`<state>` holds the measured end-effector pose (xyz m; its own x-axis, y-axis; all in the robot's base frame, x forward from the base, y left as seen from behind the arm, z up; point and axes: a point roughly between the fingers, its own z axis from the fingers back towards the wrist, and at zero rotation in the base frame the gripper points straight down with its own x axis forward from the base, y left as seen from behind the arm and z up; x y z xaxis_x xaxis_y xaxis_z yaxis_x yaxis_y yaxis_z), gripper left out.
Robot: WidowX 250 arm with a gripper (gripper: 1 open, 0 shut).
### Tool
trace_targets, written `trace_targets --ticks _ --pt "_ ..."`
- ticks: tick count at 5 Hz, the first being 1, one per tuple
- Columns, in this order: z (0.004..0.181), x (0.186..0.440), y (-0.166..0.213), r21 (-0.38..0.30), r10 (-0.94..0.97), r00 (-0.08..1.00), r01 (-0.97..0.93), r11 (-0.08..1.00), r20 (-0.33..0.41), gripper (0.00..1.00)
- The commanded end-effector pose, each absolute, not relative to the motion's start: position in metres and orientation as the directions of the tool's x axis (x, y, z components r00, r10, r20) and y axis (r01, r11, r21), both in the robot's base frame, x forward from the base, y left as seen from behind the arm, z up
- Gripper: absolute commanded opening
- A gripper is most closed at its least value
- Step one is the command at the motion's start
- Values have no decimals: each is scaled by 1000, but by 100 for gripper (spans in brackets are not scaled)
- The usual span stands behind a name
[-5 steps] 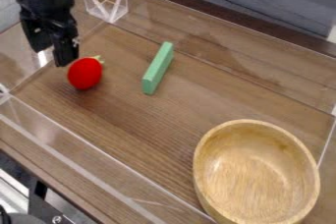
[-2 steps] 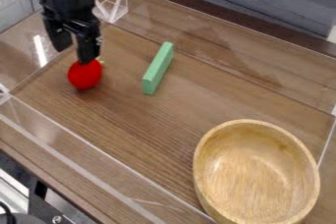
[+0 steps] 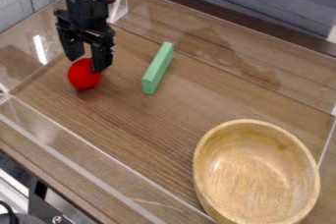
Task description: Move the red object to the right side of the table
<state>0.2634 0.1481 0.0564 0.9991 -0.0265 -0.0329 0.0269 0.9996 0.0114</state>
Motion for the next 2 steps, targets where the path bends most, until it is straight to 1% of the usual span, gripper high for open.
trace_targets --ticks 1,2 --pt "77 272 164 33 -21 1000 20 999 14 100" --pt "71 271 172 28 -48 999 48 998 9 100"
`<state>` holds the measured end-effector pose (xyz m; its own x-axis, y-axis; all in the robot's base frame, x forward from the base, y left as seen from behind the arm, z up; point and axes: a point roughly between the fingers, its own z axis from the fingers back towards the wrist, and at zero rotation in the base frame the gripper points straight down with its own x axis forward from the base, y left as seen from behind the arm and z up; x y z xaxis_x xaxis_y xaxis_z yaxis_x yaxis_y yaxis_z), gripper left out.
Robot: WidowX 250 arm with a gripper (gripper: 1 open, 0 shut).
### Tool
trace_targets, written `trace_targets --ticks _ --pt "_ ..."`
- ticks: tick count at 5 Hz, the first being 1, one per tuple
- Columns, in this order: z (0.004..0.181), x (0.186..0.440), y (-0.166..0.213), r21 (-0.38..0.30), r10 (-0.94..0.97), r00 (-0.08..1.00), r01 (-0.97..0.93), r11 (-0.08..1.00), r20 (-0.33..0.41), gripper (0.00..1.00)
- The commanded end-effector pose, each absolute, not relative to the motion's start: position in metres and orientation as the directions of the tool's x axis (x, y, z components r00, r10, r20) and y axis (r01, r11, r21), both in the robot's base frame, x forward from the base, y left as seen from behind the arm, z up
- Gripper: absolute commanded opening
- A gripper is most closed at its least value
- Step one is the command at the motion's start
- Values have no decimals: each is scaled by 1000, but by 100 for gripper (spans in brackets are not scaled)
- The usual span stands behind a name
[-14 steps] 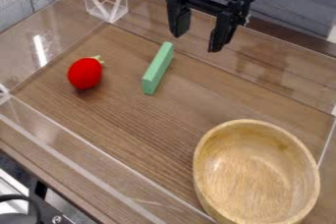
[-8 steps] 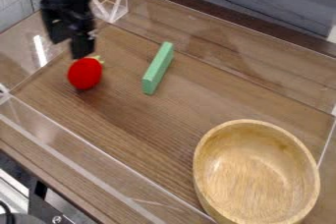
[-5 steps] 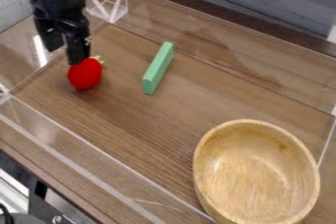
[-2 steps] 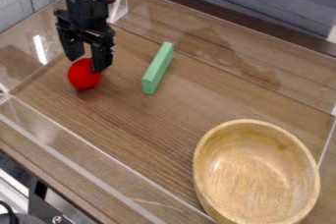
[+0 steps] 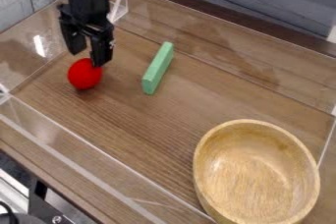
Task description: Move the red object to the right side of the table
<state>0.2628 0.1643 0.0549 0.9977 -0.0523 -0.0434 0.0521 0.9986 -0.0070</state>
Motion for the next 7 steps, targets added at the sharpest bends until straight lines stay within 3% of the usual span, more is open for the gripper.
trace_targets --ticks 1,2,4,6,7 --pt "67 270 179 22 -60 998 60 998 9 100" --pt "62 269 186 17 -76 997 76 997 8 100" --pt "74 277 178 10 20 1000 -20 1000 -2 100" --pt "54 284 196 7 5 1000 -5 1000 -17 100" --pt "58 280 196 10 -33 999 33 999 -20 0"
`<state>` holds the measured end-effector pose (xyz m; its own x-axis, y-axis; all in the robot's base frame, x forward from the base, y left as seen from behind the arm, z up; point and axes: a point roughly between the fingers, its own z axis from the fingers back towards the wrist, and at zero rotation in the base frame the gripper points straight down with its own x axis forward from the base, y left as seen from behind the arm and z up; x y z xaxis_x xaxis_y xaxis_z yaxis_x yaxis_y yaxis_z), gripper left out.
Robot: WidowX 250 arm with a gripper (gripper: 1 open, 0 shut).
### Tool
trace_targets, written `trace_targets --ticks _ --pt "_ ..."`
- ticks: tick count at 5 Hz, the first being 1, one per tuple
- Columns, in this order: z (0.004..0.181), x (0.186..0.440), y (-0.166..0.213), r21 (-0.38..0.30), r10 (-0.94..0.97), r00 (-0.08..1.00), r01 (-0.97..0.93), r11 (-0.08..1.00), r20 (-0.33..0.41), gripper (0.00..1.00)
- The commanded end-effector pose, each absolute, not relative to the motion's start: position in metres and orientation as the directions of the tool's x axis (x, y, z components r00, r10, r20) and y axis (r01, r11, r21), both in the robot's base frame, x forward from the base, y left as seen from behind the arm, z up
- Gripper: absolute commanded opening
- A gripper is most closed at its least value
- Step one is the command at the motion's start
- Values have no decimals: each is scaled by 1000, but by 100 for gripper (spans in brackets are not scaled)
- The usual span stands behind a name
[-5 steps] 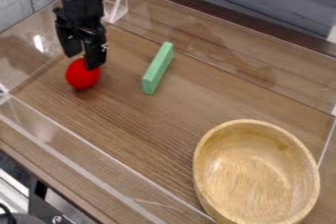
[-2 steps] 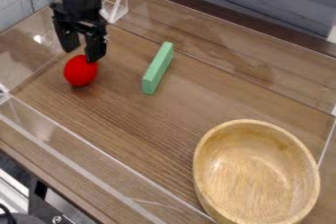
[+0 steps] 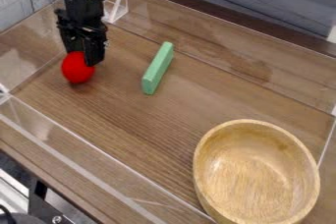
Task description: Move the red object to the right side of the table
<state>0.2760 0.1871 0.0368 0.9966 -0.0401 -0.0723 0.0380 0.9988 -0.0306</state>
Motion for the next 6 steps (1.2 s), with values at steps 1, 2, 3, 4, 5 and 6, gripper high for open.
trace_targets --ticks 1,2,3,4,5,6 --pt "79 292 185 29 -54 998 54 998 12 0" --pt "102 307 165 49 -85 995 82 995 44 0" --pt "110 329 133 53 -49 996 46 998 70 0" --pt "113 353 94 32 -51 995 49 998 91 0" --pt "119 362 52 18 -179 979 178 984 101 0" --pt "124 367 12 14 -293 950 293 956 110 0"
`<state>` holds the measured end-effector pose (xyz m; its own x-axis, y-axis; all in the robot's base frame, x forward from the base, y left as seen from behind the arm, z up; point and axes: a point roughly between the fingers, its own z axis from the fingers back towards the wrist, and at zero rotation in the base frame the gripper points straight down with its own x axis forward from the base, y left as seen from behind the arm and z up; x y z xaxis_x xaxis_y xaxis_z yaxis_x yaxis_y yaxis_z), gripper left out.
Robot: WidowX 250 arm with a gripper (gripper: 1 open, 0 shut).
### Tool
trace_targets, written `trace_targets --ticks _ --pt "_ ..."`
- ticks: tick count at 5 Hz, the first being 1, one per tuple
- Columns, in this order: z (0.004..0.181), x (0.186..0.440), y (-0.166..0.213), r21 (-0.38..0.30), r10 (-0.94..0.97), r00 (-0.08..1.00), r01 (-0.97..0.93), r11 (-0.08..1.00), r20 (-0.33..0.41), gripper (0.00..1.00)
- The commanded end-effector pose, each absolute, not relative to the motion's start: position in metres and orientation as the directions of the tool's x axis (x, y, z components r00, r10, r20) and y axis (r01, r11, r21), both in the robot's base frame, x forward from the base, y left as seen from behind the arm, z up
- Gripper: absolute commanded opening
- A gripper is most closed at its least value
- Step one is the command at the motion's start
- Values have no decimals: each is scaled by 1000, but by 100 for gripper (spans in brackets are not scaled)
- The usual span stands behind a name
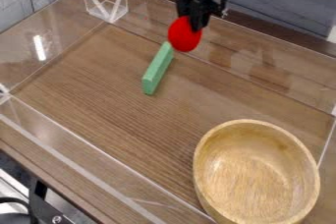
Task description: Move the red object to the right side of the table
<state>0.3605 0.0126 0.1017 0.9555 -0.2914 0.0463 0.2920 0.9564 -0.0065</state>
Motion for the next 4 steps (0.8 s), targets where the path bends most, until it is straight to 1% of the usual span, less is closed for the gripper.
trace_targets --ticks 1,2,4 --pt "121 374 -18 7 -280 954 281 960 108 0" --pt "115 375 -45 2 -266 959 267 964 96 0" --pt "86 375 -76 0 -385 921 386 923 62 0"
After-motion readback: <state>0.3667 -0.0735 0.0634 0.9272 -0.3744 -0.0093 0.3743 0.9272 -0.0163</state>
